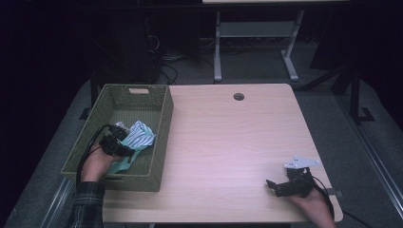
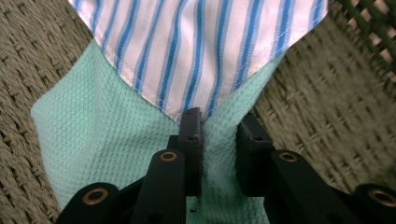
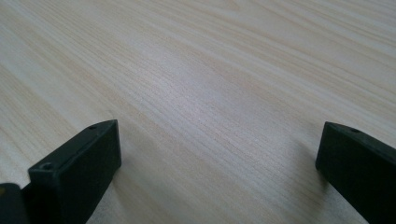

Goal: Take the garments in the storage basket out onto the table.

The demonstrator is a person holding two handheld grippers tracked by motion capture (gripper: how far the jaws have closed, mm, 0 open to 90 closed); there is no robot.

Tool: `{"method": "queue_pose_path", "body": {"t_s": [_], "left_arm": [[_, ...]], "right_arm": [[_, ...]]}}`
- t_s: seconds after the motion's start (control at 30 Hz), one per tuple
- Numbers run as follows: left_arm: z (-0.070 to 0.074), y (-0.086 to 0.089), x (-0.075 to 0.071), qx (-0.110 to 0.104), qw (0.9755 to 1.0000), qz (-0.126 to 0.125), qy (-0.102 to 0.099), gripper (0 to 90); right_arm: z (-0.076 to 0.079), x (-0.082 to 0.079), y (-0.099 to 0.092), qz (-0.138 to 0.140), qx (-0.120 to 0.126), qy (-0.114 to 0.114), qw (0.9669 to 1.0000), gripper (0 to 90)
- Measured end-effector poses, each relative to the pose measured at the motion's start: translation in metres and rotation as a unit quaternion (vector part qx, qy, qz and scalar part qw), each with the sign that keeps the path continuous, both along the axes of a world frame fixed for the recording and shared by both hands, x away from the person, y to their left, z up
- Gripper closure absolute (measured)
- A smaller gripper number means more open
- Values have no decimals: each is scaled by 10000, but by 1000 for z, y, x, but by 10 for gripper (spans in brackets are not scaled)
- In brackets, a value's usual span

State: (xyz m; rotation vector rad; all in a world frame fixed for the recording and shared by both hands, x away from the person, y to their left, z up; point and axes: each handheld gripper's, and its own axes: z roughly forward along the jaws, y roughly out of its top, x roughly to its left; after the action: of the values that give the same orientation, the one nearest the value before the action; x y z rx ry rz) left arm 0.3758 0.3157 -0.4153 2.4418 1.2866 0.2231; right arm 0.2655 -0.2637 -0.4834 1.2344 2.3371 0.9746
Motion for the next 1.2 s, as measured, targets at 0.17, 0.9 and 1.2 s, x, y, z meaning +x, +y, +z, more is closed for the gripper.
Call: {"method": "queue_pose_path", "body": {"t_s": [0.17, 0.9, 1.2], "left_arm": [[7, 7, -1, -559, 9982, 157, -123, 777], [42, 40, -12, -2489, 9620, 552, -977, 804], [56, 49, -19, -2808, 9483, 650, -1333, 805]], "right_arm": [[0, 0, 0, -1, 1, 1, 10000, 0], [0, 0, 0, 3, -1, -3, 10000, 0], [0, 0, 0, 1, -1, -3, 10000, 0]]}}
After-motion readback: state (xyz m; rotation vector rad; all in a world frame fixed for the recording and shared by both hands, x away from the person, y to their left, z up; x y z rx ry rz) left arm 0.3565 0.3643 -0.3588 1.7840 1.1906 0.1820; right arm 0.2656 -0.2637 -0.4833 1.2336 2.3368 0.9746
